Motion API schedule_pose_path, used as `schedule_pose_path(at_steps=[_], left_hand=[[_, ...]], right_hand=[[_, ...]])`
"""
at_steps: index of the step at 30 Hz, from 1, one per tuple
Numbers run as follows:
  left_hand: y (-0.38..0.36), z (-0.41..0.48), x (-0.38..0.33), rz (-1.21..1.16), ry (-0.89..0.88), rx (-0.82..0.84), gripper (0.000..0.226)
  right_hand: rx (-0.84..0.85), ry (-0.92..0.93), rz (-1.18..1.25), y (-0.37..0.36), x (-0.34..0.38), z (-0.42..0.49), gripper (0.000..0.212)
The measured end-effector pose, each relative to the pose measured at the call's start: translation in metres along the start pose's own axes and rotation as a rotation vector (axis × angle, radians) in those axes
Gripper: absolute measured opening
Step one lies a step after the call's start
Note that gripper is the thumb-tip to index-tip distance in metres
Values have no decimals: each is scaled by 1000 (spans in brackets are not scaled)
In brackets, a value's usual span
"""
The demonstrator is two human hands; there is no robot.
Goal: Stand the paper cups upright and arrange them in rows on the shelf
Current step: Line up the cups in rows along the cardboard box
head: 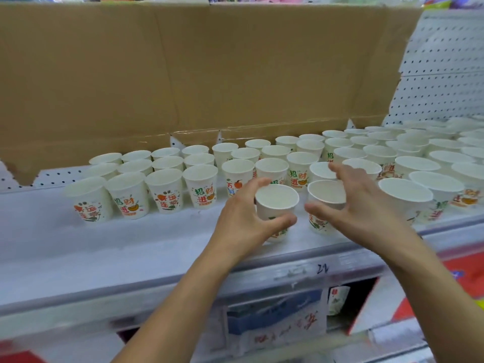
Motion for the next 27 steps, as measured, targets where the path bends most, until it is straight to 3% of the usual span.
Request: schedule_pose_path(at_steps=[9,20,24,27], left_hand=[[61,-43,16,66,122,-174,78],[209,-121,89,262,299,-325,75],[226,-122,113,254,266,-309,76],[232,-122,122,237,234,-290,81]], right_hand=[[-94,130,123,-15,29,-17,76],[279,450,383,-116,192,-70,71],[338,491,442,-142,227,-75,69],[354,448,458,-153,231,-76,80]])
Point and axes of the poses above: each hand's wrist, its own z-axis towards the middle knuckle, its own y-axis out of the back of the hand, x = y × z, the point moved 3 cm from there along z, towards the middle knuckle, and after that the axes turned 15 degrees about -y, right-handed, at the moved point
